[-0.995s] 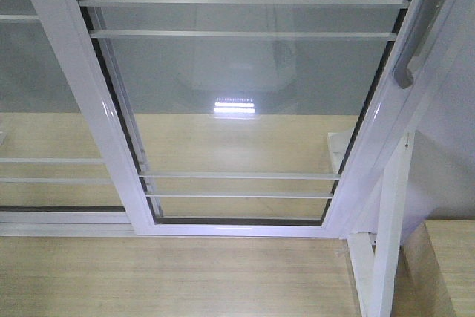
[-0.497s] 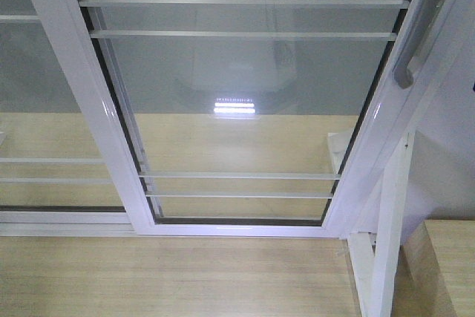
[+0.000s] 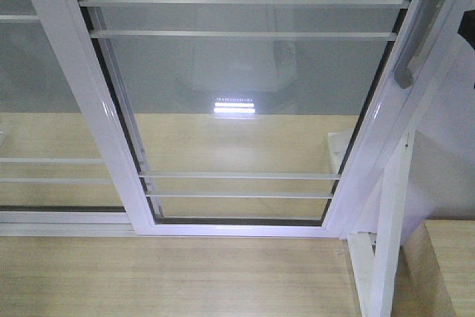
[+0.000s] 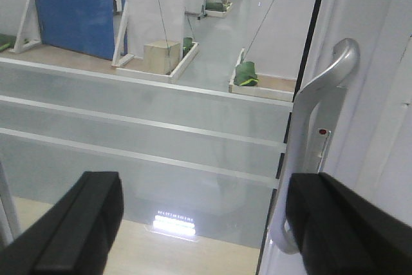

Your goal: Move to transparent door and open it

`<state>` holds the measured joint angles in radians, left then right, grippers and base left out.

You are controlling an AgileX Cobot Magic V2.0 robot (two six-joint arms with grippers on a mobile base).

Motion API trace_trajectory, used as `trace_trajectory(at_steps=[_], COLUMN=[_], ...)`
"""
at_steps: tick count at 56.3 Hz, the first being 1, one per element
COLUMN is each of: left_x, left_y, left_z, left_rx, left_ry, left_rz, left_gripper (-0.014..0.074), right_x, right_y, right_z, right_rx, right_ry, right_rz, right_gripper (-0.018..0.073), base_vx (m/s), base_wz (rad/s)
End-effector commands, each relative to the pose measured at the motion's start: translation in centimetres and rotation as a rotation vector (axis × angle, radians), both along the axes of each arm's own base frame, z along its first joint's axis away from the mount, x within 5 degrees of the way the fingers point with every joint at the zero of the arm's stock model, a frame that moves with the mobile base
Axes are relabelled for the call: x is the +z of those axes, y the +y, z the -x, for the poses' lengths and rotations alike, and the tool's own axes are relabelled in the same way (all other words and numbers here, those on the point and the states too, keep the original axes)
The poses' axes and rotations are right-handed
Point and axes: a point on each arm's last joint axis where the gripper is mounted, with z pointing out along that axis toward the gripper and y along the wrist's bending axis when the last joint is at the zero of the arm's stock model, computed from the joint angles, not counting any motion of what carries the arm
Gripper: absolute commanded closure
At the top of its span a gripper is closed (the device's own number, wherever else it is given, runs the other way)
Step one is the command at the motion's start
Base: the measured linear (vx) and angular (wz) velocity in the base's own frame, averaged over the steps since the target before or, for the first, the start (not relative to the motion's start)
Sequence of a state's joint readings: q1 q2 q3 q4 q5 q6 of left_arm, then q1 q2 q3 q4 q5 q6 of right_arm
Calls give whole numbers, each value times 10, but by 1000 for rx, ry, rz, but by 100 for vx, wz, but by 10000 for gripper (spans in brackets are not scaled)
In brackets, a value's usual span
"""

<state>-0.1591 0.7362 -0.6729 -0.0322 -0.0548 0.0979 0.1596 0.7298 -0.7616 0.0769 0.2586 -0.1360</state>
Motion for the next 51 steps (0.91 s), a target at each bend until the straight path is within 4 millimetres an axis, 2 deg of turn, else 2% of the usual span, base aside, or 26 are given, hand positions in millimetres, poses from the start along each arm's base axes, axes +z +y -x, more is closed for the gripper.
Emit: trace_trajectory(at_steps=[1,6,15,23,35,51], left_x=[22,22,20,20,20,20], left_y=[1,1,1,1,1,1], left_z=[4,4,4,4,4,4], left_rx=[3,2,2,2,2,2], left_ry=[-131,-126,-107,-103,-103,-104], left_rz=[29,29,26,25,25,23], left_gripper=[60,61,61,61,61,61], right_x=[17,10,-3,-14,-37,-55], right_y=[-1,-6,-31,-37,-40,-43], right_z=[-4,-13,-35,-60,-110,-177], right_rx=[-15,-55,-209,-230,-234,-240], right_ry=[-102,-57,21,20,27,-32], right_rz=[-22,9,-11,-1,-4,-10], right_gripper=[-29,-3,10,10,10,36], base_vx=[0,0,0,0,0,0], base_wz=[0,0,0,0,0,0])
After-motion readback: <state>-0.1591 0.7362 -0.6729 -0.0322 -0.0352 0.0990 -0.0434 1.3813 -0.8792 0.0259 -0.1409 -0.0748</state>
